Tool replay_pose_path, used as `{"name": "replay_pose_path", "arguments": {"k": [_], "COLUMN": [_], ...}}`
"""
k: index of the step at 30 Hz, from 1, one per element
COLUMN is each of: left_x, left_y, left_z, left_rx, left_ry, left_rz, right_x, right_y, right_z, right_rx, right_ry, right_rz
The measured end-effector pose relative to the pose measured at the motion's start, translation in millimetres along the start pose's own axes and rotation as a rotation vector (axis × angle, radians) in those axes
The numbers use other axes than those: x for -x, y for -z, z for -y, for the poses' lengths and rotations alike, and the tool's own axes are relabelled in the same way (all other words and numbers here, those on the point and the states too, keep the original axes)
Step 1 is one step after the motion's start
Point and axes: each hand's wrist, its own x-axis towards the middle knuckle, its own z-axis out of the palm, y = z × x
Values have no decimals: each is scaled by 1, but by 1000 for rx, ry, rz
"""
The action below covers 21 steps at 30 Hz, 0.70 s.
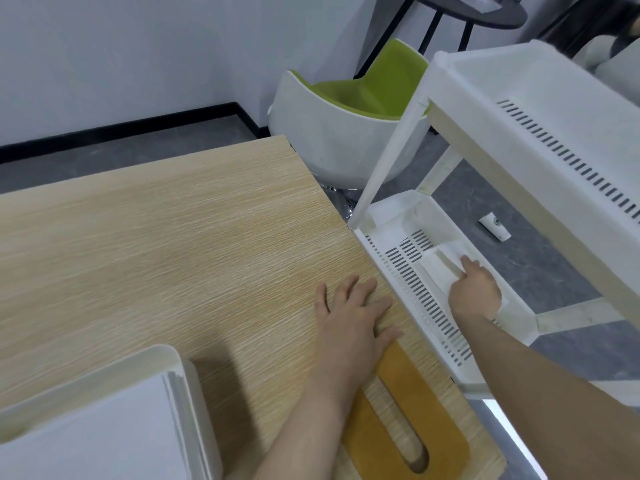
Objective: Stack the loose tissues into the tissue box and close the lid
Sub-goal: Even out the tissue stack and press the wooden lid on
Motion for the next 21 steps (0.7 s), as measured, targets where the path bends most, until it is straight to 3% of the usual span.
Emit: {"name": "replay_pose_path", "arguments": {"k": [6,8,12,14,21], "left_x": [-8,-15,-21,-19,7], "left_y": [11,13,34,47,75], "left_z": [-11,-20,-48,-57,-59], "left_rx": [-43,174,861,1034,1031], "left_ry": [88,180,506,600,603], "left_rz": [118,121,93,40,-197], "right_x": [23,47,100,116,142], "right_y": [25,38,60,69,99], "right_z": [18,26,36,38,50], "right_rx": [-131,-204,-291,-282,-286], "right_ry": [86,157,384,480,740], "right_rz": [-121,-115,-134,-166,-139]}}
